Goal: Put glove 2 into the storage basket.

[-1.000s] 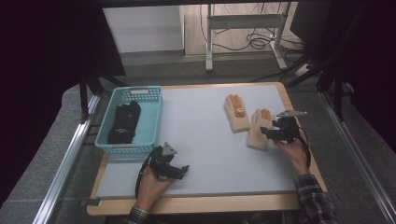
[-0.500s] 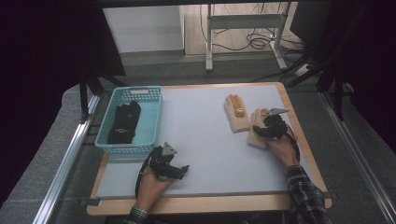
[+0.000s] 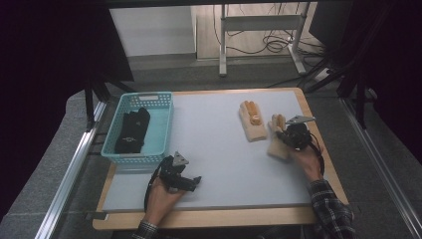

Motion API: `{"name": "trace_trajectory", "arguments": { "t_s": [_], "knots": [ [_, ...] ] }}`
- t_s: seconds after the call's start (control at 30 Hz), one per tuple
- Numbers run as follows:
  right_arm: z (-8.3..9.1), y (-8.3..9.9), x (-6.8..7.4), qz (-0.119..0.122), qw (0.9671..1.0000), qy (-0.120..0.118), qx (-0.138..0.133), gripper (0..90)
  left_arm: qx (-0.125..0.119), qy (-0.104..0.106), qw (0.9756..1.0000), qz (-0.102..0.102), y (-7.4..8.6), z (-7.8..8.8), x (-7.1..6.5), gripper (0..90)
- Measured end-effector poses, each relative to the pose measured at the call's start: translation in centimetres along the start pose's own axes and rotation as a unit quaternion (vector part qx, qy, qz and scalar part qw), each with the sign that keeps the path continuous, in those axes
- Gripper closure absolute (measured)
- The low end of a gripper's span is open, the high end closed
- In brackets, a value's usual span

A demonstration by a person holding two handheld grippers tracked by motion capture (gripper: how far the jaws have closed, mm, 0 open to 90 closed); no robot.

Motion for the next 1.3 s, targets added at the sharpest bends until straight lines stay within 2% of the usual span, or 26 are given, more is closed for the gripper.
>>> {"name": "trace_trajectory", "arguments": {
  "t_s": [0.07,0.1,0.2,0.3,0.33,0.37,0.43,0.57,0.7,0.8,0.93,1.0,1.03,1.1,1.13,1.17,1.23,1.27,1.3],
  "knots": [
    [0.9,-0.2,0.3,-0.004,0.9999,-0.008,-0.009,82.3,0.000,0.000,1.0000,0.000,0.0,0.0,0.0,1.7],
    [1.8,-0.5,0.8,-0.009,0.9995,-0.022,-0.021,82.2,0.000,0.000,1.0000,0.000,0.0,0.0,0.0,1.7],
    [2.6,-0.8,1.3,-0.012,0.9989,-0.035,-0.030,82.1,0.000,0.000,1.0000,0.000,0.0,0.0,0.0,1.7],
    [3.8,-1.1,2.8,-0.009,0.9977,-0.055,-0.039,81.8,0.001,0.000,1.0000,0.000,0.0,0.0,0.0,1.7],
    [4.2,-1.3,4.0,-0.005,0.9966,-0.071,-0.042,81.6,0.001,0.000,1.0000,0.000,0.0,0.0,0.0,1.8],
    [4.2,-1.3,4.0,-0.005,0.9966,-0.071,-0.042,81.6,0.001,0.000,1.0000,0.000,0.0,0.0,0.0,1.7],
    [4.3,-1.3,5.4,0.001,0.9954,-0.086,-0.041,81.4,0.001,0.000,1.0000,0.000,0.0,0.0,0.0,1.7],
    [3.8,-1.1,8.5,0.021,0.9930,-0.111,-0.034,80.8,0.000,0.000,1.0000,0.000,0.0,0.0,0.0,1.7],
    [2.5,-0.4,11.7,0.041,0.9896,-0.136,-0.023,80.2,0.000,0.000,1.0000,0.000,0.0,0.0,0.0,1.7],
    [1.1,0.3,13.4,0.049,0.9882,-0.144,-0.013,80.1,0.001,0.000,1.0000,-0.001,0.0,0.0,0.0,1.7],
    [-0.5,1.3,15.1,0.048,0.9855,-0.163,0.002,79.3,0.000,0.000,1.0000,-0.002,0.0,0.0,0.0,1.8],
    [-1.0,1.8,15.9,0.050,0.9838,-0.172,0.008,75.9,0.000,0.000,1.0000,-0.001,0.0,0.0,0.0,1.7],
    [-1.4,2.2,16.8,0.061,0.9815,-0.180,0.020,67.6,0.000,0.000,1.0000,-0.001,0.0,0.0,0.0,1.7],
    [-1.5,2.3,17.1,0.067,0.9814,-0.179,0.022,64.4,0.000,0.000,1.0000,-0.001,0.0,0.0,0.0,1.7],
    [-1.4,2.2,17.4,0.078,0.9810,-0.177,0.018,60.2,0.000,0.000,1.0000,-0.001,0.0,0.0,0.0,1.8],
    [-0.9,1.8,17.5,0.079,0.9815,-0.174,0.008,54.0,0.001,0.000,1.0000,-0.002,0.0,0.0,0.0,1.7],
    [-0.8,1.5,17.4,0.077,0.9818,-0.173,0.005,52.8,0.000,0.000,1.0000,-0.001,0.0,0.0,0.0,1.7],
    [-0.3,0.7,16.7,0.072,0.9839,-0.163,-0.004,52.3,0.000,-0.001,1.0000,-0.001,0.0,0.0,0.0,1.7],
    [-0.3,0.7,16.7,0.072,0.9839,-0.163,-0.004,52.3,0.000,0.000,1.0000,0.000,0.0,0.0,0.0,1.7]
  ]
}}
Point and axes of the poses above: each handheld gripper's, and its own axes: z roughly backward along the jaws, y roughly out of its underside, x roughly to its left, the point moved 3 cm from there along -z, roughly forward along the jaws, and after that the axes turned 14 degrees about -z, right-handed, at the moved point
